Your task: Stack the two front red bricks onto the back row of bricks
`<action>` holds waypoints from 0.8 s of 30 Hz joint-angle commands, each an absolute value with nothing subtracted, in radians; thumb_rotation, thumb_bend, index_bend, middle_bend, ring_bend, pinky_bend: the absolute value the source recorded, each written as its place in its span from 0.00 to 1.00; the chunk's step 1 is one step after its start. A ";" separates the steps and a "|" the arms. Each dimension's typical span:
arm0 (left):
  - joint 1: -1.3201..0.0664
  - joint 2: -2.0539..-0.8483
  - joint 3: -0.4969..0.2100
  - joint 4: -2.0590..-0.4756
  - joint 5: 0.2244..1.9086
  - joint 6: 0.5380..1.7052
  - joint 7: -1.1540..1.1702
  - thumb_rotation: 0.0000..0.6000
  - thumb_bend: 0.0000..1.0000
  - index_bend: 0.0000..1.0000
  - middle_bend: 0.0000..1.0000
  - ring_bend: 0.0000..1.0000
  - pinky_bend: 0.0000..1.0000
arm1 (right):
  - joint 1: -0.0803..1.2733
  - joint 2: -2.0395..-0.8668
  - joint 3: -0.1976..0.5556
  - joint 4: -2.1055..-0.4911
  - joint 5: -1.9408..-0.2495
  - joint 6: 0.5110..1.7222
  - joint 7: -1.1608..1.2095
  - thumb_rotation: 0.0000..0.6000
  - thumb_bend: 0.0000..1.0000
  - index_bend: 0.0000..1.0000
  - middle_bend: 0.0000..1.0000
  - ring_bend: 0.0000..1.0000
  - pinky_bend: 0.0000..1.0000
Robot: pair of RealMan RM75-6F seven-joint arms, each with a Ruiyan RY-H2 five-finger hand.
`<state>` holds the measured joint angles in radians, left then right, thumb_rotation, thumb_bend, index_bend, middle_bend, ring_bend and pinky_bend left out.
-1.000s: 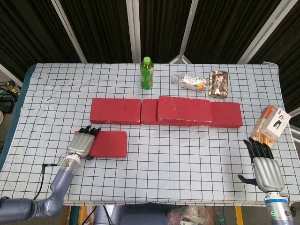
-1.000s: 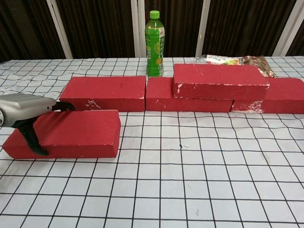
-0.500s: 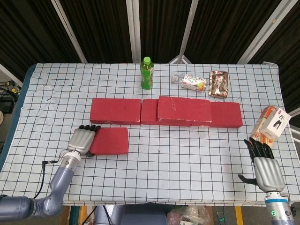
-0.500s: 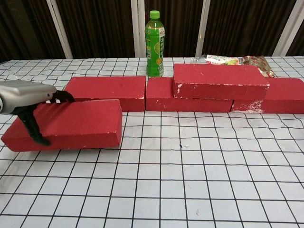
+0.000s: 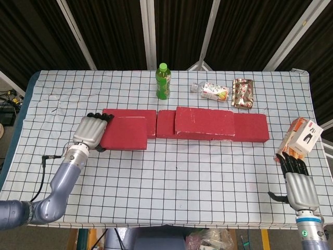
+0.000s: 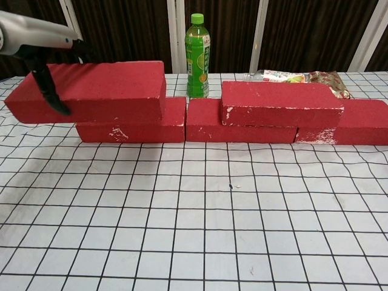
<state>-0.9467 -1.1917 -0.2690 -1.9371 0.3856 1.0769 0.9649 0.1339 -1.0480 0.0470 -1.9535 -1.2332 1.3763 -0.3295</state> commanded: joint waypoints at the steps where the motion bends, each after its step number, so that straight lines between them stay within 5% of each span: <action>1: -1.046 -1.196 -0.291 -1.824 0.274 0.993 1.003 1.00 0.06 0.25 0.23 0.17 0.28 | 0.136 -1.055 0.056 -1.948 -1.208 1.377 -0.349 1.00 0.13 0.02 0.00 0.00 0.00; 11: -1.190 -1.270 -0.251 -1.564 0.116 0.866 1.041 1.00 0.06 0.23 0.18 0.12 0.25 | 0.143 -1.075 0.085 -1.935 -1.112 1.384 -0.400 1.00 0.13 0.02 0.00 0.00 0.00; 24: -1.233 -1.355 -0.208 -1.363 0.105 0.720 0.943 1.00 0.06 0.22 0.14 0.09 0.24 | 0.148 -1.091 0.086 -1.936 -1.078 1.392 -0.445 1.00 0.13 0.02 0.00 0.00 0.00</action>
<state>-1.2285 -1.3461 -0.2163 -1.3722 0.1006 0.7308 0.9542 0.1482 -1.0904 0.0857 -1.9357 -1.0779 1.3921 -0.4452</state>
